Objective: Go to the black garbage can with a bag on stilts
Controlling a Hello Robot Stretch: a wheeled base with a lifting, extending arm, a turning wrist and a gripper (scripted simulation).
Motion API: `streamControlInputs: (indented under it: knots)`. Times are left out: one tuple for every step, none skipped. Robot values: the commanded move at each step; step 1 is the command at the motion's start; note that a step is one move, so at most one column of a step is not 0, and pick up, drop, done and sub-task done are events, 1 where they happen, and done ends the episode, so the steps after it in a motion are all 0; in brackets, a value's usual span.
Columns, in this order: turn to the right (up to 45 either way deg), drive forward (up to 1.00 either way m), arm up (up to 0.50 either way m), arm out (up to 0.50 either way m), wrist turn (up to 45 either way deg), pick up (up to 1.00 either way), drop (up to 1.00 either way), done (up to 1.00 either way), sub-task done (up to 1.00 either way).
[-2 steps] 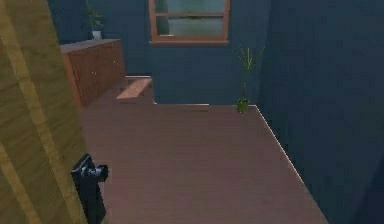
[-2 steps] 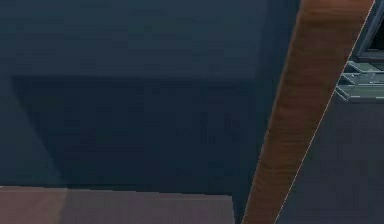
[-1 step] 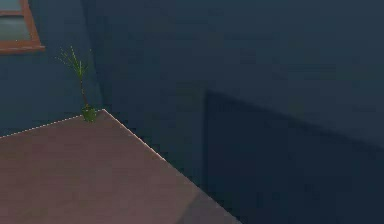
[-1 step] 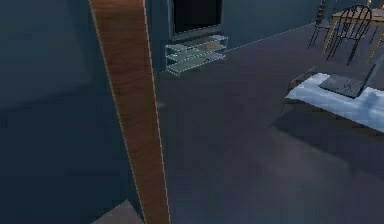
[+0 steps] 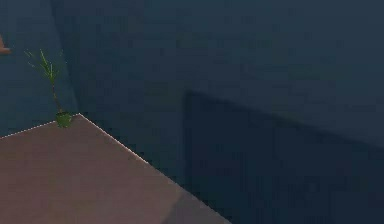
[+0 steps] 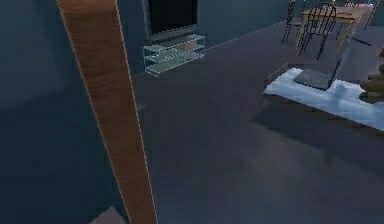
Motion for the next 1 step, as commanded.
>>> streamControlInputs:
  knots:
    - [0.0,0.50,0.00,0.00,0.0,0.00,0.00,0.00,0.00]
